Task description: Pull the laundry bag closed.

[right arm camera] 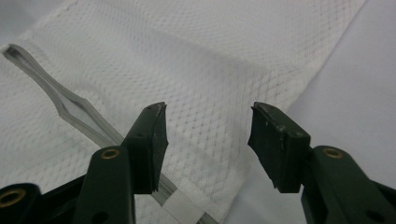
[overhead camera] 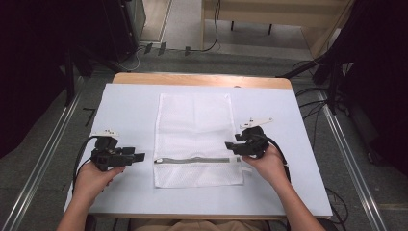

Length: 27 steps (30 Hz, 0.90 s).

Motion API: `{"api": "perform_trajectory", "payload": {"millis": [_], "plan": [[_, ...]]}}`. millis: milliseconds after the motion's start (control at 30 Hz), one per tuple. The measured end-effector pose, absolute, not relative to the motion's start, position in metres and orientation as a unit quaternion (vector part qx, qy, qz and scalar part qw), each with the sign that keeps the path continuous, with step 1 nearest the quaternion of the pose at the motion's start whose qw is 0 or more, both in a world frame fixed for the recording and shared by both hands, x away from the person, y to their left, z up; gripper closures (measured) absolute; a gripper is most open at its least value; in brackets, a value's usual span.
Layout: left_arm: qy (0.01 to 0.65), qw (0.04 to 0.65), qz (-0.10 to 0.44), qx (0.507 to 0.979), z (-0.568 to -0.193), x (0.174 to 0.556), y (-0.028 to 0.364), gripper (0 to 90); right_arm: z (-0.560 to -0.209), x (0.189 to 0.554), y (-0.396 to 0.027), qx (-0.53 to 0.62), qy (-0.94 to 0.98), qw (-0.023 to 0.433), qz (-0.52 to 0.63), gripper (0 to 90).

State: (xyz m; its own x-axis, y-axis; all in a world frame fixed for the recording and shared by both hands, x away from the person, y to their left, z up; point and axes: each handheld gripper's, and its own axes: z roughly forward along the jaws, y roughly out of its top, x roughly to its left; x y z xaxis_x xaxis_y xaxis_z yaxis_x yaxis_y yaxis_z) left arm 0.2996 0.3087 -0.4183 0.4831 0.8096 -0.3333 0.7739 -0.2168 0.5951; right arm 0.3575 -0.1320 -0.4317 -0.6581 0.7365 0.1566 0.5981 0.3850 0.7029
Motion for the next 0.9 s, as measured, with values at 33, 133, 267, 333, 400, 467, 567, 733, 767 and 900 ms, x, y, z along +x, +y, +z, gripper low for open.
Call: {"api": "perform_trajectory", "payload": {"millis": [33, 133, 267, 333, 400, 467, 567, 733, 767, 900], "plan": [[0.507, 0.356, 0.033, 0.784, -0.419, 0.300, 0.308, 39.2, -0.430, 0.356, -0.131, 0.408, 0.823, 0.093, 0.384, 48.3], [0.506, 0.353, 0.038, 0.786, -0.420, 0.300, 0.309, 39.1, -0.430, 0.356, -0.130, 0.405, 0.824, 0.096, 0.384, 48.3], [0.509, 0.350, 0.045, 0.785, -0.420, 0.300, 0.310, 38.7, -0.431, 0.357, -0.130, 0.404, 0.828, 0.092, 0.377, 48.7], [0.510, 0.350, 0.046, 0.785, -0.420, 0.300, 0.311, 38.6, -0.432, 0.357, -0.129, 0.406, 0.829, 0.090, 0.373, 48.8], [0.510, 0.349, 0.048, 0.785, -0.420, 0.300, 0.313, 38.4, -0.432, 0.356, -0.128, 0.401, 0.832, 0.086, 0.374, 50.4], [0.513, 0.350, 0.048, 0.782, -0.420, 0.300, 0.314, 38.4, -0.432, 0.355, -0.126, 0.396, 0.834, 0.083, 0.374, 52.1], [0.514, 0.349, 0.049, 0.782, -0.420, 0.300, 0.315, 38.2, -0.431, 0.354, -0.124, 0.397, 0.834, 0.080, 0.375, 53.1], [0.516, 0.353, 0.051, 0.779, -0.420, 0.301, 0.317, 37.6, -0.431, 0.351, -0.119, 0.385, 0.840, 0.075, 0.374, 55.4], [0.515, 0.353, 0.052, 0.779, -0.420, 0.301, 0.317, 37.5, -0.431, 0.350, -0.117, 0.384, 0.842, 0.071, 0.372, 56.0], [0.515, 0.353, 0.054, 0.779, -0.420, 0.301, 0.317, 37.4, -0.432, 0.346, -0.108, 0.373, 0.848, 0.066, 0.370, 56.5]]}}
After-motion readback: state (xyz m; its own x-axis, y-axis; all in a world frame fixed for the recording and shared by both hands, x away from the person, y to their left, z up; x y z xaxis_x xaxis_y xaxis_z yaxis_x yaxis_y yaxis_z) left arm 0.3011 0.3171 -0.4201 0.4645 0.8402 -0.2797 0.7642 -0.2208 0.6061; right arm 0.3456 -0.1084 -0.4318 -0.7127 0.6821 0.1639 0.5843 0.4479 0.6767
